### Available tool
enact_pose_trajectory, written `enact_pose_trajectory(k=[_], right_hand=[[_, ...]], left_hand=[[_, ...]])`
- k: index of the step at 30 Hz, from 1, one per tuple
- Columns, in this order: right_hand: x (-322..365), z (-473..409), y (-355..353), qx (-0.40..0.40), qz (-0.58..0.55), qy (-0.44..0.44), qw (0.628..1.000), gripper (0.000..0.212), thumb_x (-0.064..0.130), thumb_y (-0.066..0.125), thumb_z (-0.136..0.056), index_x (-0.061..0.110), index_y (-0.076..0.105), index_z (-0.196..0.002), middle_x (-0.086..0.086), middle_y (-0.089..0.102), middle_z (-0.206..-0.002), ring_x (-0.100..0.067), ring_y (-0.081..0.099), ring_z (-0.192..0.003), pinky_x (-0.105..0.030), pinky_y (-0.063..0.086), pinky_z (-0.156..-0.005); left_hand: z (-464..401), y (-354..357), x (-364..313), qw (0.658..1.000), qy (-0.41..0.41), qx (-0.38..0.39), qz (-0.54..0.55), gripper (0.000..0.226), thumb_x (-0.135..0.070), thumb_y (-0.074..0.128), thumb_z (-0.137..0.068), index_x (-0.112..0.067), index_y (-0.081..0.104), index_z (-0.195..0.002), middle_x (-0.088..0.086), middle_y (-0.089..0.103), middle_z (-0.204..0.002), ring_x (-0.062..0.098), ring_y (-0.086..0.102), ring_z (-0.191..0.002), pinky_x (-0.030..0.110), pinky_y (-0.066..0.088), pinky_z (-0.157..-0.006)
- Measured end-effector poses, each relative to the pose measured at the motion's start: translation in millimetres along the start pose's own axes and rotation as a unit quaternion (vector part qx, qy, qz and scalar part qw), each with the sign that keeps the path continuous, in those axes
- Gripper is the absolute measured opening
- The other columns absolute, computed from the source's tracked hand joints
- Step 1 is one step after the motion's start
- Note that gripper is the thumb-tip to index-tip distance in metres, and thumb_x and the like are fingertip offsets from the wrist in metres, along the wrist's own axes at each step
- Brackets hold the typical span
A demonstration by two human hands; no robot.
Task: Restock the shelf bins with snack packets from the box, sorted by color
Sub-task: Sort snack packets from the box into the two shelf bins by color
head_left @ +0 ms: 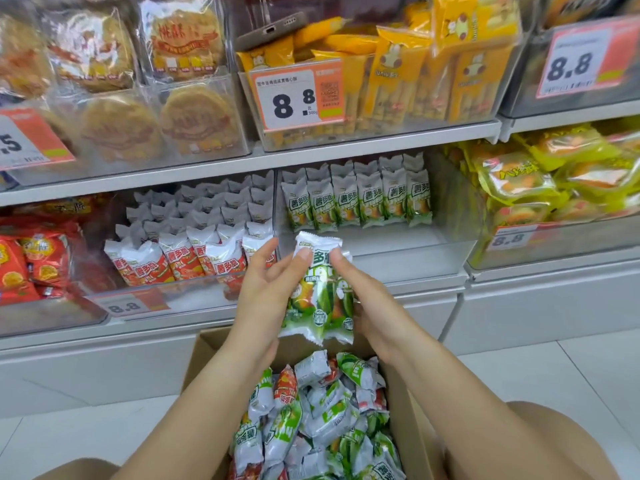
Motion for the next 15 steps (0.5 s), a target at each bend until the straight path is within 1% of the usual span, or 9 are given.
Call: enact_pose_trajectory(k=[2,4,6,8,9,10,12,13,15], right_hand=[[6.5,1.1,-1.5,0.001,0.004,-0.032,0.999,0.080,0.072,0.071,-0.063,0.032,0.056,-0.130,0.009,0.065,-0.125,-0.012,0.058,-0.119,-0.034,0.044,-0.102],[11.5,0.3,-5.5,-0.006,-0.022,-0.059,0.998,0.071,0.064,0.072,-0.069,0.028,0.058,-0.128,0.005,0.068,-0.120,-0.015,0.062,-0.115,-0.038,0.046,-0.102],[18.5,-1.3,-13.9,-0.024,-0.043,-0.089,0.995,0.067,0.060,0.069,-0.073,0.026,0.057,-0.130,0.002,0.068,-0.120,-0.017,0.063,-0.113,-0.043,0.045,-0.103],[27.6,-0.4,-24.8,-0.045,-0.038,-0.119,0.991,0.075,0.066,0.068,-0.070,0.030,0.053,-0.134,0.004,0.064,-0.127,-0.015,0.061,-0.117,-0.044,0.043,-0.105],[32.9,0.1,-32.4,-0.059,-0.025,-0.132,0.989,0.081,0.072,0.066,-0.068,0.033,0.050,-0.137,0.007,0.060,-0.132,-0.013,0.057,-0.121,-0.044,0.041,-0.107],[39.0,0.8,-40.4,-0.071,-0.007,-0.145,0.987,0.085,0.077,0.063,-0.067,0.035,0.046,-0.140,0.010,0.056,-0.137,-0.010,0.053,-0.125,-0.043,0.039,-0.108],[51.6,2.9,-54.9,-0.083,0.032,-0.155,0.984,0.092,0.085,0.054,-0.065,0.040,0.040,-0.143,0.016,0.045,-0.145,-0.004,0.043,-0.132,-0.040,0.034,-0.113],[56.8,3.3,-62.3,-0.086,0.052,-0.148,0.984,0.095,0.090,0.050,-0.061,0.043,0.037,-0.144,0.018,0.039,-0.149,-0.002,0.037,-0.136,-0.041,0.030,-0.115],[64.8,1.6,-77.1,-0.090,0.096,-0.131,0.983,0.097,0.095,0.043,-0.058,0.047,0.036,-0.142,0.019,0.034,-0.152,-0.004,0.032,-0.139,-0.044,0.026,-0.117]], left_hand=[[2.0,12.7,2.0,0.999,-0.005,0.022,-0.026,0.057,-0.043,0.059,-0.087,-0.024,0.046,-0.139,-0.019,0.057,-0.114,-0.015,0.052,-0.098,0.008,0.040,-0.084],[8.2,30.7,9.8,0.994,-0.039,0.096,-0.025,0.058,-0.058,0.050,-0.086,-0.025,0.053,-0.135,-0.014,0.061,-0.124,-0.003,0.058,-0.109,0.021,0.044,-0.098],[5.6,51.4,10.6,0.984,-0.064,0.165,-0.016,0.067,-0.069,0.042,-0.083,-0.028,0.052,-0.135,-0.006,0.061,-0.131,0.007,0.059,-0.117,0.034,0.044,-0.104],[-14.4,72.5,5.3,0.980,-0.054,0.183,-0.054,0.091,-0.081,0.036,-0.075,-0.021,0.041,-0.143,0.000,0.049,-0.144,0.012,0.051,-0.126,0.032,0.041,-0.106],[-24.4,73.7,2.6,0.979,-0.044,0.187,-0.065,0.095,-0.082,0.033,-0.077,-0.017,0.035,-0.146,0.004,0.042,-0.149,0.015,0.046,-0.131,0.032,0.039,-0.107],[-33.9,75.1,3.6,0.978,-0.048,0.190,-0.072,0.086,-0.075,0.034,-0.085,-0.018,0.028,-0.149,0.003,0.036,-0.152,0.018,0.042,-0.134,0.032,0.038,-0.106],[-43.4,88.8,10.0,0.959,-0.025,0.269,-0.085,0.074,-0.065,0.051,-0.087,-0.040,0.021,-0.150,-0.009,0.034,-0.154,0.012,0.041,-0.135,0.039,0.036,-0.109],[-51.9,99.1,13.6,0.954,-0.032,0.288,-0.076,0.080,-0.065,0.063,-0.081,-0.049,0.020,-0.147,-0.014,0.035,-0.152,0.011,0.042,-0.135,0.043,0.034,-0.110],[-62.1,112.5,15.4,0.949,-0.047,0.311,-0.036,0.092,-0.060,0.076,-0.071,-0.053,0.022,-0.144,-0.013,0.044,-0.147,0.016,0.048,-0.131,0.051,0.035,-0.108]])
Point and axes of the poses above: each hand's wrist, its own z-axis away from the middle knuckle, its own y-axis out of the palm, x = y × z, the point moved 7 cm from there along -z, towards the middle knuckle
